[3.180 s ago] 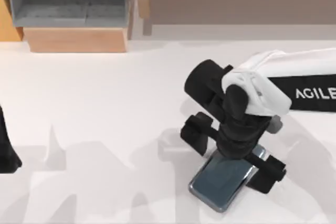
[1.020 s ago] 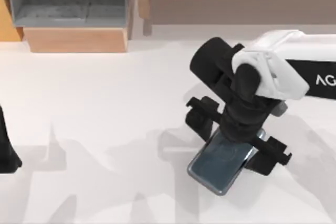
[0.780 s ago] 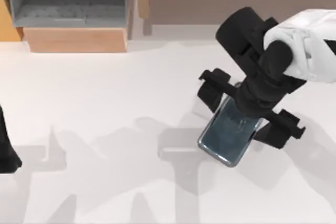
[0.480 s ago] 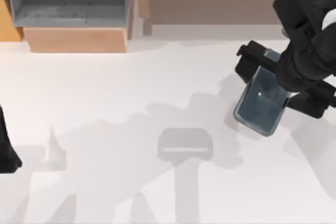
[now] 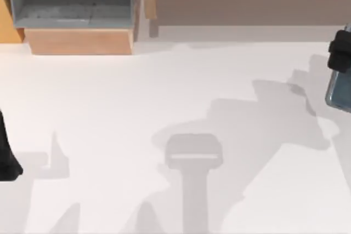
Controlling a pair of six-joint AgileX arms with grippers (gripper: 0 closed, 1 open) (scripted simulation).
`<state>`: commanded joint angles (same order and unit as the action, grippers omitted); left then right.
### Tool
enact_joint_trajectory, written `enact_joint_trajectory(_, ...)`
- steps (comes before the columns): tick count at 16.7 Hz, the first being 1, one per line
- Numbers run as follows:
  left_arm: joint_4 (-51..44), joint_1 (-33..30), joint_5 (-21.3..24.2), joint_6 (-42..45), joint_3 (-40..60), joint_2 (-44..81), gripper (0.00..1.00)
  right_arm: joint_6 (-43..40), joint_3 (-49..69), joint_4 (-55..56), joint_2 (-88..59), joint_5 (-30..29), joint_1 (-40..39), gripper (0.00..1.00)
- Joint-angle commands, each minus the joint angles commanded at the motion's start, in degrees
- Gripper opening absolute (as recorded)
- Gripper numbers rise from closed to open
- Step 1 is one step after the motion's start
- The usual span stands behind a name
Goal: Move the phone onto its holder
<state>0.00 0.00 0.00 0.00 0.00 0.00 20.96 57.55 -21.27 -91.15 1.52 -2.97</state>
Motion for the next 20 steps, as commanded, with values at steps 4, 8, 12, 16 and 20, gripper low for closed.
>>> enact_joint_trajectory(4,0.0,0.0,0.0,0.0,0.0,0.0,1.0,-12.95,-3.16,8.45,2.4,3.09,10.05,0.0)
enact_joint_trajectory(8,0.0,0.0,0.0,0.0,0.0,0.0,1.0,-22.13,-4.71,16.93,4.35,7.31,18.83,0.0)
enact_joint_trajectory(12,0.0,0.0,0.0,0.0,0.0,0.0,1.0,-26.92,-4.85,23.55,5.72,11.04,24.91,0.0)
enact_joint_trajectory(16,0.0,0.0,0.0,0.0,0.0,0.0,1.0,-28.02,-4.65,25.85,6.17,12.39,26.81,0.0)
enact_joint_trajectory(20,0.0,0.0,0.0,0.0,0.0,0.0,1.0,-27.87,-4.66,25.75,5.91,12.31,26.57,0.0)
